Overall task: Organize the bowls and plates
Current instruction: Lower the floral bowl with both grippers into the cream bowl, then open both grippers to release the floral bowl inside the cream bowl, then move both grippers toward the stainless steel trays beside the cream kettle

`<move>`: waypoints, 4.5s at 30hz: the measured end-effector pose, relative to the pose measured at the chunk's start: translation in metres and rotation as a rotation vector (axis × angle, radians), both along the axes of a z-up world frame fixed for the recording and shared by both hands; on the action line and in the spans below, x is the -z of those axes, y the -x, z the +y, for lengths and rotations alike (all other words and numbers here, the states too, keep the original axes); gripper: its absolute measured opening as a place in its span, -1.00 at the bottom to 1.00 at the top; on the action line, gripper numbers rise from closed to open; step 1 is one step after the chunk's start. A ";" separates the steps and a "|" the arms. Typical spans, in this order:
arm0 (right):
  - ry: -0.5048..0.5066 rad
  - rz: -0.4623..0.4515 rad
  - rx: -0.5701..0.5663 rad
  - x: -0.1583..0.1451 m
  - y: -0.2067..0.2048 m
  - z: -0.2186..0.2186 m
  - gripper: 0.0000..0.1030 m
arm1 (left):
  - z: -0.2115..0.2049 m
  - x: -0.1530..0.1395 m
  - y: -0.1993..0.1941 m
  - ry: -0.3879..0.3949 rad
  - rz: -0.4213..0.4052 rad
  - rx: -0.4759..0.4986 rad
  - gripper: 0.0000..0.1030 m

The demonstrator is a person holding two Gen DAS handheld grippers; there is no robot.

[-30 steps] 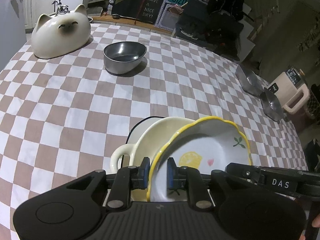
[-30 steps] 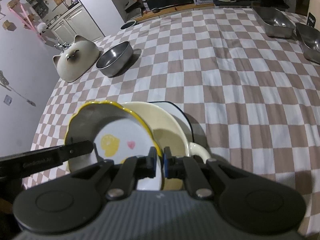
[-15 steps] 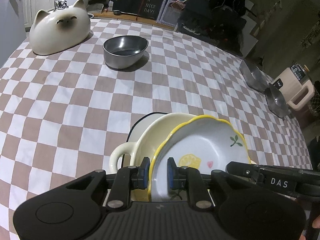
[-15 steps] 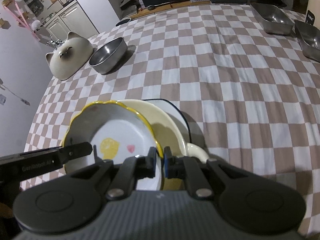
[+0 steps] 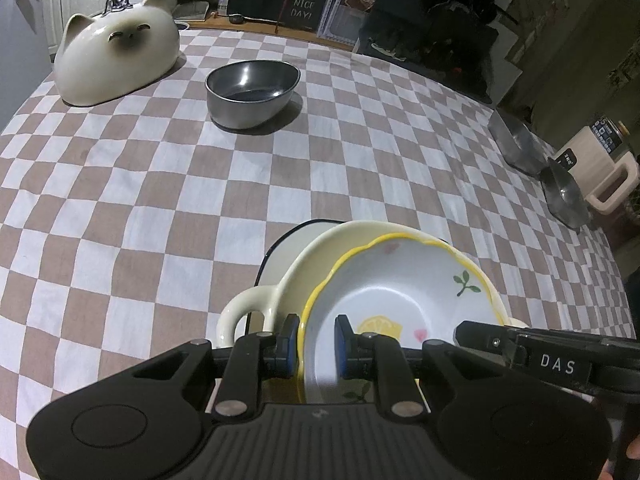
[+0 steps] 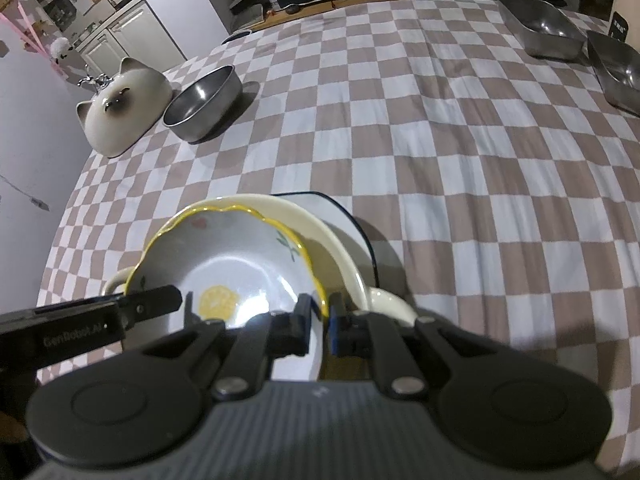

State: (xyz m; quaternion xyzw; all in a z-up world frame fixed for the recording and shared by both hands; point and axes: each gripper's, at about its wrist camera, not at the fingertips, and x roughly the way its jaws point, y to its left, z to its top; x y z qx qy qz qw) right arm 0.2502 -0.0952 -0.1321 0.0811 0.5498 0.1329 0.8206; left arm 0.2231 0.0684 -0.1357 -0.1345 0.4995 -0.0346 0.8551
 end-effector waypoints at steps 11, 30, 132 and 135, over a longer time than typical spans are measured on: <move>0.018 -0.004 -0.003 0.001 0.001 0.003 -0.76 | -0.004 0.000 0.000 -0.008 0.000 0.015 -0.57; -0.022 0.033 -0.002 0.000 -0.005 -0.003 -0.59 | 0.002 -0.001 0.003 0.015 0.029 0.032 -0.57; -0.320 -0.141 1.054 -0.006 -0.096 -0.300 0.43 | -0.249 -0.046 -0.179 0.276 -0.287 0.389 1.00; -0.333 -0.153 1.104 0.008 -0.106 -0.309 0.31 | -0.267 -0.040 -0.200 0.313 -0.279 0.426 1.00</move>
